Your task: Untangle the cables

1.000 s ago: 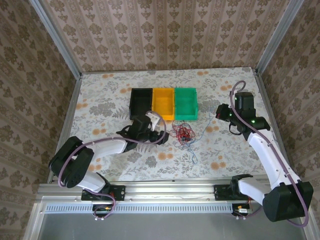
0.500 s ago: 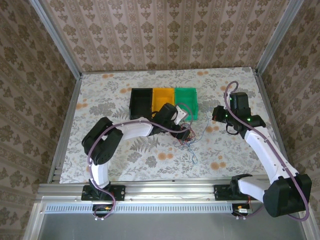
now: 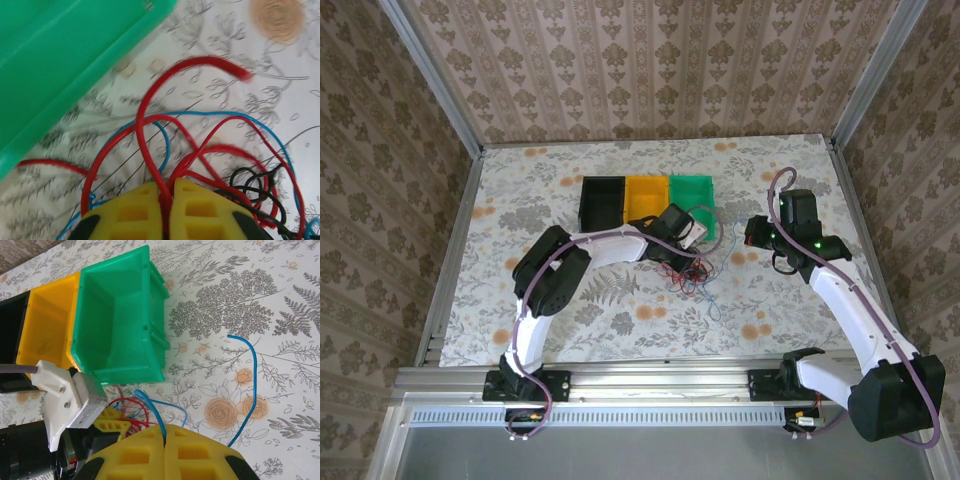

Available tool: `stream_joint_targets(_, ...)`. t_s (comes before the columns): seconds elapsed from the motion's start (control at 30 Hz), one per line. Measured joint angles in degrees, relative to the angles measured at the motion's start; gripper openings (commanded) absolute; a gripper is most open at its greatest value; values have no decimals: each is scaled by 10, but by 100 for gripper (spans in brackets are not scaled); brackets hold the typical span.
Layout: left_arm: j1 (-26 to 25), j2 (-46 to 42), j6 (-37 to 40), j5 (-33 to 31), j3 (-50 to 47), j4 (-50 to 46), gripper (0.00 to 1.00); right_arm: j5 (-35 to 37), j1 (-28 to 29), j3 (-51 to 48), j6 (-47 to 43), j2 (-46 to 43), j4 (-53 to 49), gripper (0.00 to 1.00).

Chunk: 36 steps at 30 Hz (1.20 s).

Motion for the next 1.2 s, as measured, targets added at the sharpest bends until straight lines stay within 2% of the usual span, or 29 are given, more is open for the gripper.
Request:
stream_joint_targets(0.13,15,-16,-18,-4,-27,-1,0,24,-4,3,0,0,-10,0)
stream_joint_targets(0.23,30,-64,-47,-30,-88,2,0,52,-20,16,2,0,-31,0)
stream_joint_targets(0.53,97,-195,-171,-147,-244,-6,0,131,-165,37,38,-1,-76,0)
stream_joint_targets(0.7,146,-231,-228,-167,-294,3,0,146,-230,40,63,-13,-95,0)
stream_joint_targets(0.83,160,-235,-247,-167,-307,17,0,141,-254,42,82,-29,-96,0)
stream_joint_targets(1.03,149,-234,-230,-150,-309,39,0,72,-236,50,93,-33,-77,0)
stream_joint_targets(1.2,130,-229,-195,-80,-320,88,0,39,-150,118,69,-29,-65,0)
